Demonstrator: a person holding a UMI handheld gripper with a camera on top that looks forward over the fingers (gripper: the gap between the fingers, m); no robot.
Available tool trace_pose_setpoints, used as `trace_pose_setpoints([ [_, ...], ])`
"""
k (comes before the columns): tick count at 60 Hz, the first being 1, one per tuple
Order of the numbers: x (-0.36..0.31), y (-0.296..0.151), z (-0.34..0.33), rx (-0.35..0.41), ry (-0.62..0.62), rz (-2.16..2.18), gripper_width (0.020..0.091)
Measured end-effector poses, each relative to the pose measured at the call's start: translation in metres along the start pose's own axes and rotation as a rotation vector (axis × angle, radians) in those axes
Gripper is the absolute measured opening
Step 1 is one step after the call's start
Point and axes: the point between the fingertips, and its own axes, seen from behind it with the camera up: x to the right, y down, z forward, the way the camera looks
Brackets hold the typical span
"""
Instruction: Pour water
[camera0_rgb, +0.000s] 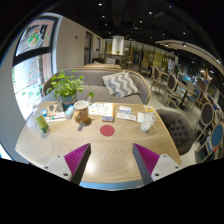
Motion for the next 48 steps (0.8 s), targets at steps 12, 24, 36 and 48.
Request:
trace_pose_setpoints([
  [12,-0.027,0.012,0.011,-0.032,-0.016,-0.006,0.0857],
  [24,-0.089,0.031,0.018,-0.067,-0.058,-0.026,0.0855],
  [36,-0.191,0.046,0.026,-0.069,-0.107,-0.033,0.0855],
  [48,-0.311,0.042,0.047,-0.021,-0.169,-0.003,0.086],
])
